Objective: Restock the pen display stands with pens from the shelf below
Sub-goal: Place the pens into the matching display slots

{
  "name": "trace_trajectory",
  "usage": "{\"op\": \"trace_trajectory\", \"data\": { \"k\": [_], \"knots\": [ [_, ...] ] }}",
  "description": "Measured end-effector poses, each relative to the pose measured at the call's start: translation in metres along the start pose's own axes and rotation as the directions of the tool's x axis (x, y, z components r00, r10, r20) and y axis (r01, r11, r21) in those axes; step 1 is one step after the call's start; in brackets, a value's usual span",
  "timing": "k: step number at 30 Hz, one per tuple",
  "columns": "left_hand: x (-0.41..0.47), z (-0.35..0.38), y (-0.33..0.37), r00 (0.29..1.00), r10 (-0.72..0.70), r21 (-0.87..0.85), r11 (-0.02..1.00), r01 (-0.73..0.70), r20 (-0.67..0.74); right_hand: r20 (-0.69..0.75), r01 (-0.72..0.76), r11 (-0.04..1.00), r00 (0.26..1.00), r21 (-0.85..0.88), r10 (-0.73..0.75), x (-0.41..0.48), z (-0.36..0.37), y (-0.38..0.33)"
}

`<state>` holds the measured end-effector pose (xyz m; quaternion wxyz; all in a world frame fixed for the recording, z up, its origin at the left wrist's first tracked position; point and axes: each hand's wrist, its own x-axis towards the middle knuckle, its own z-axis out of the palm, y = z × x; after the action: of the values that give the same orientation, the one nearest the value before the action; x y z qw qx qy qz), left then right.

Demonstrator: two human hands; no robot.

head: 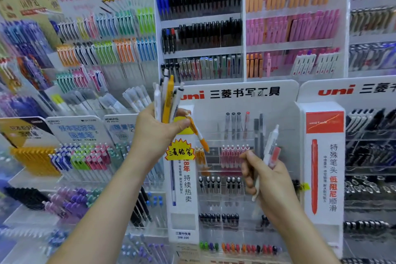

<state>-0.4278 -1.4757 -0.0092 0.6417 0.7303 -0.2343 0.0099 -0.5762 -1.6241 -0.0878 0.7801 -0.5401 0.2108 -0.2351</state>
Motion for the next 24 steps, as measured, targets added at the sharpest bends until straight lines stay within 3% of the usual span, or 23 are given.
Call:
{"op": "trace_trajectory", "data": {
  "k": [8, 15, 21, 24],
  "knots": [
    [-0.004, 0.014, -0.031, 0.969, -0.057, 0.176, 0.984, 0.014, 0.242, 0.053, -0.023, 1.000, 0.998, 0.018, 0.022, -0.002, 0.012, 0.004],
    [-0.005, 0.025, -0.051, 0.953, -0.107, 0.254, 0.967, 0.033, 0.285, 0.036, -0.002, 0.998, 0.999, 0.056, 0.000, 0.001, 0.028, 0.001],
    [-0.009, 0.029, -0.052, 0.961, -0.009, 0.402, 0.909, -0.107, 0.277, 0.041, 0.086, 0.996, 0.995, 0.036, -0.088, 0.011, 0.059, -0.019],
    [-0.016, 0.025, -0.043, 0.954, 0.132, 0.425, 0.873, -0.240, 0.267, 0.065, 0.121, 0.991, 0.990, 0.050, -0.124, 0.013, 0.072, -0.028]
  ]
}}
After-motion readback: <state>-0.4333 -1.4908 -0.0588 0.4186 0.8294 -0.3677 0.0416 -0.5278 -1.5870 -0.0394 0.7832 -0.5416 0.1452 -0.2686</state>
